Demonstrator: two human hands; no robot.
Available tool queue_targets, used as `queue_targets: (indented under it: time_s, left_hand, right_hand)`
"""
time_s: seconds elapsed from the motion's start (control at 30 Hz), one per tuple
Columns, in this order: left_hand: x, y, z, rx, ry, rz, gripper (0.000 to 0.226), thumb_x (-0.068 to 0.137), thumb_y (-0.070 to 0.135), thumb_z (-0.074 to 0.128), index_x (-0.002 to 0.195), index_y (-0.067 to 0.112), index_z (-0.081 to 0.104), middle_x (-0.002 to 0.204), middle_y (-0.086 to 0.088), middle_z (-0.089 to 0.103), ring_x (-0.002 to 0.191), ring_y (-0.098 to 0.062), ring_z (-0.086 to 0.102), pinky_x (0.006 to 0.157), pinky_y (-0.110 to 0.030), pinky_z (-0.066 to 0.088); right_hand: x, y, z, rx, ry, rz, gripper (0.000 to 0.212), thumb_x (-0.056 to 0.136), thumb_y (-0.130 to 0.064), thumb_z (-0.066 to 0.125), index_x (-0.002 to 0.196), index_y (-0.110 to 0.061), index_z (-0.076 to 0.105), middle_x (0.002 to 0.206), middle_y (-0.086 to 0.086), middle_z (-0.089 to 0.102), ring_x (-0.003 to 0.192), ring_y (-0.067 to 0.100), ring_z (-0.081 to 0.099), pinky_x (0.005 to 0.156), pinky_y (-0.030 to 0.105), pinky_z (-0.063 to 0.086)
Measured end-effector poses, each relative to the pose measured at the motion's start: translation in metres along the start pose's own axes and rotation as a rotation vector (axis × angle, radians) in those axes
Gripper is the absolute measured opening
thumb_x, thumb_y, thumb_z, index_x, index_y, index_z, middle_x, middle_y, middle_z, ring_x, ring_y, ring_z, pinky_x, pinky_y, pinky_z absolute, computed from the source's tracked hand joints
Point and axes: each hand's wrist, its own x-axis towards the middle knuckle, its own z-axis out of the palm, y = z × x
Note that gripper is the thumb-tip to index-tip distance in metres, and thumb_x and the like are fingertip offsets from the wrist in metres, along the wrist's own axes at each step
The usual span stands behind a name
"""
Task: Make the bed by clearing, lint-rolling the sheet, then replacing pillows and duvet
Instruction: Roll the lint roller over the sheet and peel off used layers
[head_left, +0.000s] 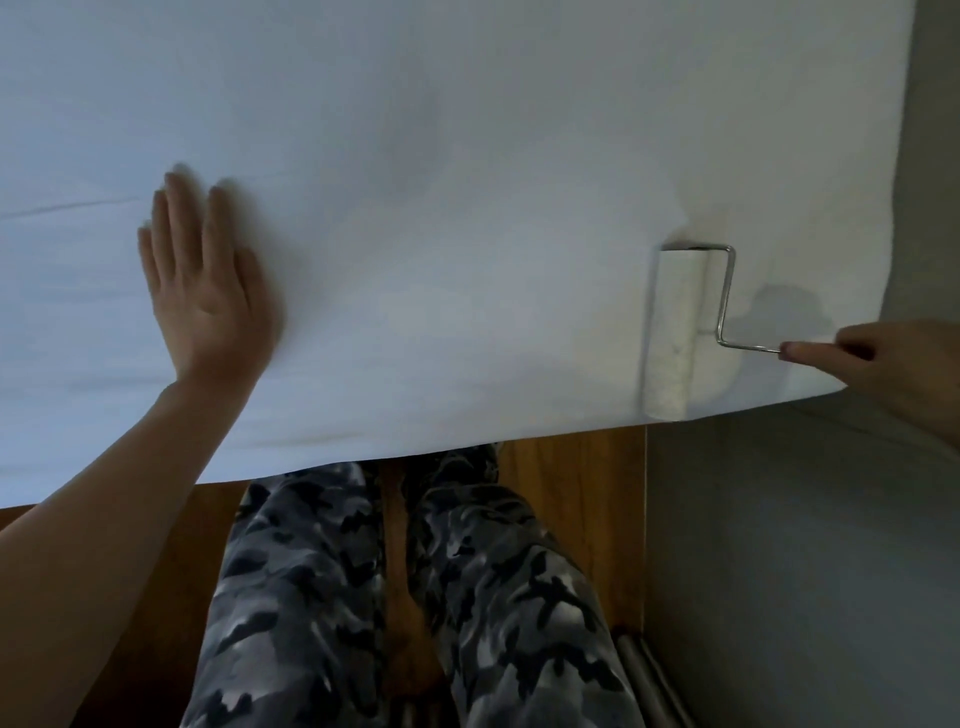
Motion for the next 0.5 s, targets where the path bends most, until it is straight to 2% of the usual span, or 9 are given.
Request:
queue_targets:
  time_s: [0.1,0.17,0.23,0.3,0.37,0.43,0.5]
  left_hand:
    - [-0.003,-0.015,-0.010,0.011,0.007,-0.072,0.054,0.097,0.016,0.028,0.150,0.009,0.032,0.159,-0.019,0.020,0.147,-0.036,0.017,0.119,-0.036,0.003]
    - [-0.005,-0.033,-0.018,0.027,0.011,-0.106,0.054,0.096,0.016,0.027,0.150,0.009,0.032,0.159,-0.020,0.020,0.147,-0.036,0.016,0.119,-0.033,0.000]
    - [-0.007,-0.054,-0.027,0.050,0.025,-0.135,0.055,0.096,0.015,0.027,0.150,0.008,0.033,0.159,-0.020,0.020,0.147,-0.036,0.016,0.119,-0.032,-0.001]
    - [-0.010,-0.076,-0.034,0.068,0.044,-0.175,0.054,0.095,0.013,0.028,0.149,0.007,0.033,0.159,-0.020,0.020,0.147,-0.036,0.016,0.119,-0.034,0.001]
    - [-0.013,-0.095,-0.038,0.087,0.054,-0.224,0.054,0.096,0.013,0.030,0.150,0.008,0.033,0.159,-0.020,0.020,0.147,-0.036,0.017,0.120,-0.037,0.004]
    - [-0.017,-0.111,-0.040,0.112,0.043,-0.263,0.052,0.099,0.017,0.029,0.150,0.010,0.031,0.159,-0.019,0.019,0.147,-0.036,0.016,0.120,-0.039,0.005]
    - [-0.022,-0.121,-0.040,0.126,0.034,-0.293,0.050,0.102,0.021,0.027,0.151,0.012,0.031,0.160,-0.019,0.018,0.148,-0.036,0.015,0.120,-0.040,0.006]
  right_hand:
    - [0.005,0.032,0.020,0.047,0.049,-0.005,0.077,0.071,-0.090,0.041,0.049,-0.017,0.045,0.040,0.006,0.036,0.041,0.028,0.050,0.060,0.054,0.053]
    - [0.001,0.015,0.022,0.061,0.067,-0.059,0.073,0.073,-0.088,0.042,0.052,-0.019,0.048,0.040,0.007,0.040,0.040,0.030,0.050,0.057,0.055,0.053]
    - [-0.017,-0.044,0.007,0.040,0.100,-0.129,0.069,0.077,-0.084,0.044,0.052,-0.021,0.047,0.038,0.005,0.039,0.038,0.028,0.048,0.054,0.051,0.053]
    - [-0.036,-0.111,-0.008,0.027,0.183,-0.250,0.062,0.081,-0.075,0.048,0.051,-0.021,0.045,0.037,0.002,0.038,0.036,0.025,0.045,0.050,0.040,0.049]
    - [-0.047,-0.178,-0.017,0.008,0.219,-0.362,0.057,0.081,-0.070,0.043,0.052,-0.021,0.045,0.038,0.001,0.039,0.037,0.020,0.044,0.048,0.026,0.038]
    - [-0.048,-0.236,-0.018,0.004,0.197,-0.449,0.062,0.081,-0.075,0.034,0.053,-0.021,0.043,0.042,-0.001,0.041,0.039,0.017,0.044,0.048,0.023,0.030]
    - [-0.045,-0.287,-0.013,-0.017,0.166,-0.534,0.070,0.082,-0.079,0.027,0.055,-0.017,0.045,0.046,-0.001,0.044,0.042,0.017,0.046,0.049,0.023,0.031]
